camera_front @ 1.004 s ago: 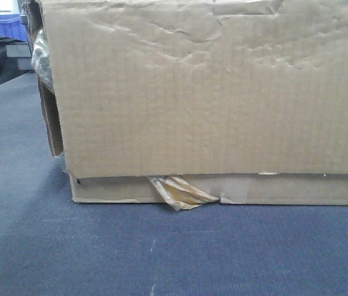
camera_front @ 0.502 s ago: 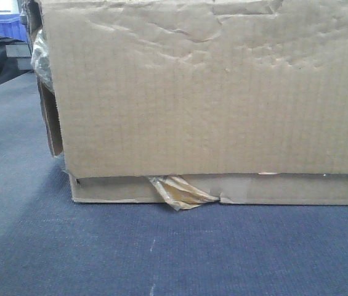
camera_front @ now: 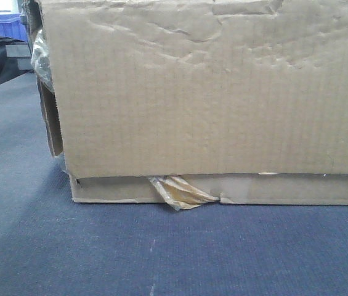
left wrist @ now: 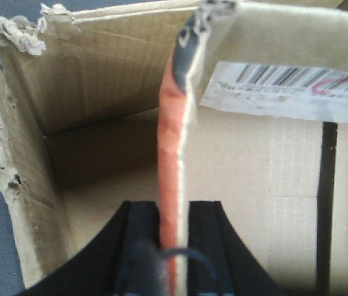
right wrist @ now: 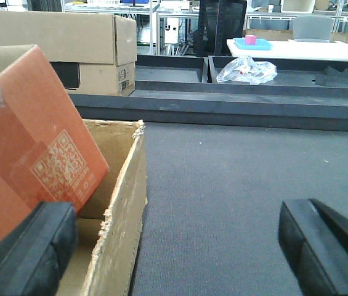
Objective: Stack two boxes on right shelf middle
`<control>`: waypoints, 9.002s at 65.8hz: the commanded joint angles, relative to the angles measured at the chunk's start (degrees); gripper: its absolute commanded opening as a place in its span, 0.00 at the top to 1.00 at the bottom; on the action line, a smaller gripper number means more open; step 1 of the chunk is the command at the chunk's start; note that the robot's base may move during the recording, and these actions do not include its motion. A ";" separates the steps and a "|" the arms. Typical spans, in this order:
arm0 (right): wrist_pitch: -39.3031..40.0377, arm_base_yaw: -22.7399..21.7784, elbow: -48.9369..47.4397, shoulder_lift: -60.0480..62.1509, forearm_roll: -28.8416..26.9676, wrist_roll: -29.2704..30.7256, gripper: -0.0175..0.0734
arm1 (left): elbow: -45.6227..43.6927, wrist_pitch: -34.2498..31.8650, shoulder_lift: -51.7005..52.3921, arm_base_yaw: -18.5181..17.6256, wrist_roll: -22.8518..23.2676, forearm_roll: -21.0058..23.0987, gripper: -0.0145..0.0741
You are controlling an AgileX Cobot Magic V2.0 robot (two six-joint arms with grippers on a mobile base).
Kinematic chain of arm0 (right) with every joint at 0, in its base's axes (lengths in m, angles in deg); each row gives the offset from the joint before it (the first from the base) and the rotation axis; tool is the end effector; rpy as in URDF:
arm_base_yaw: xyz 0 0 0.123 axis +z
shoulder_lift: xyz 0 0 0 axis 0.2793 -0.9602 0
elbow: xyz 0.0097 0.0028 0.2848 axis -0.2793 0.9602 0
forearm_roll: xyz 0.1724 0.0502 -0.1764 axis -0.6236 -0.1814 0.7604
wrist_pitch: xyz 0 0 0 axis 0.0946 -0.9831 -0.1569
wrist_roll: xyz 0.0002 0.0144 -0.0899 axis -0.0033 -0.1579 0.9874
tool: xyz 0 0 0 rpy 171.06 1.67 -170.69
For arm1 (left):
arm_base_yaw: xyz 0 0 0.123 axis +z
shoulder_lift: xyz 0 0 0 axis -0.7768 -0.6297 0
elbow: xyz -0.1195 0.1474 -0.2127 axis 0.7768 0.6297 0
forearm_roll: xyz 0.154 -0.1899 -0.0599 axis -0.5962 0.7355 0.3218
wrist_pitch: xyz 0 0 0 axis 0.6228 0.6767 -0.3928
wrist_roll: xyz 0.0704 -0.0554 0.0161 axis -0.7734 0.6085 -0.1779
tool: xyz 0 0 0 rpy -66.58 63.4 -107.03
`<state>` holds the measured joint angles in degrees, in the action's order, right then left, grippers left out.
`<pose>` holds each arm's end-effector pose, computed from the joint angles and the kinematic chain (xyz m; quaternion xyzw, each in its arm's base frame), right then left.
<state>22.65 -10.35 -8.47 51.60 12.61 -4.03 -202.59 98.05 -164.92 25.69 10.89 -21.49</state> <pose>0.1155 0.0125 0.3668 -0.0316 0.7388 0.0447 0.6717 0.3774 -0.1830 0.4127 0.1063 0.9256 -0.1409 0.3347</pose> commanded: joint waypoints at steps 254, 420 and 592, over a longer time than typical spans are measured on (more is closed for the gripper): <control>-47.12 10.06 -72.56 -50.48 -7.91 5.49 0.98 | 2.49 3.55 20.38 2.29 0.60 -11.35 0.96; -44.98 10.06 -75.09 -50.70 -8.03 5.49 0.99 | -0.14 3.55 20.59 2.29 0.60 -11.82 0.96; -44.98 10.06 -75.09 -50.70 -8.03 5.49 0.99 | -0.14 3.55 20.59 2.29 0.60 -11.82 0.96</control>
<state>-25.78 -0.16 -82.77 0.15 5.20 0.62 -201.91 104.58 -145.05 27.70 11.56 -34.28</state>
